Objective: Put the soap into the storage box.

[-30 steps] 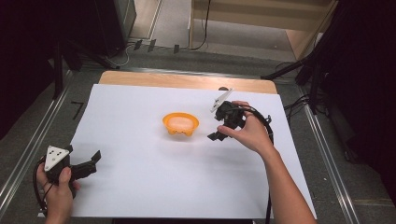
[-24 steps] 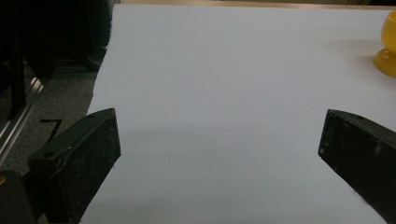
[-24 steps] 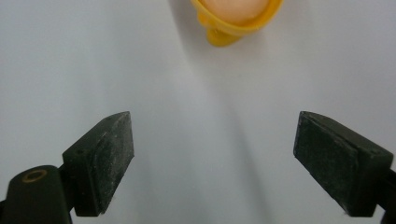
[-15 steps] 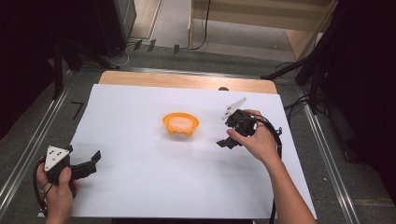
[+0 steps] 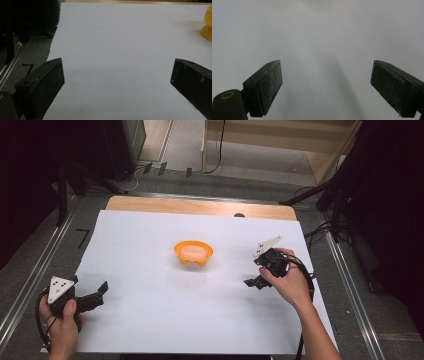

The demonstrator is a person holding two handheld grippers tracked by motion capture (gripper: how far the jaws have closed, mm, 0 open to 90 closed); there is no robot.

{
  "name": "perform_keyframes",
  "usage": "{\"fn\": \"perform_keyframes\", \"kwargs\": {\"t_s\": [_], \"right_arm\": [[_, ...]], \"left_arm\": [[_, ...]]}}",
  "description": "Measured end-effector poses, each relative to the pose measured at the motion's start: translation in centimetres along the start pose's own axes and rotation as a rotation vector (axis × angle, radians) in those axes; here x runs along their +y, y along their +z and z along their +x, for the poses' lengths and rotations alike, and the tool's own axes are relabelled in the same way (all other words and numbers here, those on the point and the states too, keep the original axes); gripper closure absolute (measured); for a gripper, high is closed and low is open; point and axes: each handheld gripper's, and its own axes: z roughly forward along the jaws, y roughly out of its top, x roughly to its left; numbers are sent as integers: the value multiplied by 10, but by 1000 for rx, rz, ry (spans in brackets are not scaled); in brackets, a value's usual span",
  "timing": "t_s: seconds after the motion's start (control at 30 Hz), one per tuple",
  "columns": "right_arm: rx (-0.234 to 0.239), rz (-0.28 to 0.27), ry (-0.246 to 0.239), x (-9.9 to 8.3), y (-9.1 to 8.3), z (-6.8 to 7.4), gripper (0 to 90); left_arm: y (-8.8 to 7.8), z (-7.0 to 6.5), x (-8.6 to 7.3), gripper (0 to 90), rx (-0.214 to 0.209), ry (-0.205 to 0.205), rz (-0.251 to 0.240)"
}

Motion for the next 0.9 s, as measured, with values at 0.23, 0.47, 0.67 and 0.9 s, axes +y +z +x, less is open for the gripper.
{"fn": "perform_keyframes", "kwargs": {"t_s": [0.23,0.47,0.67,0.9], "right_arm": [[-15,-1,23,-17,-1,2,85],[-31,-26,55,-40,-5,3,70],[-36,-67,81,-60,-7,6,54],[-59,-81,105,-78,-7,10,54]], "left_arm": [[0,0,0,0,1,3,-1],[0,0,0,0,4,5,-2],[0,-1,0,0,6,5,-2],[0,-1,0,0,9,6,-2]]}}
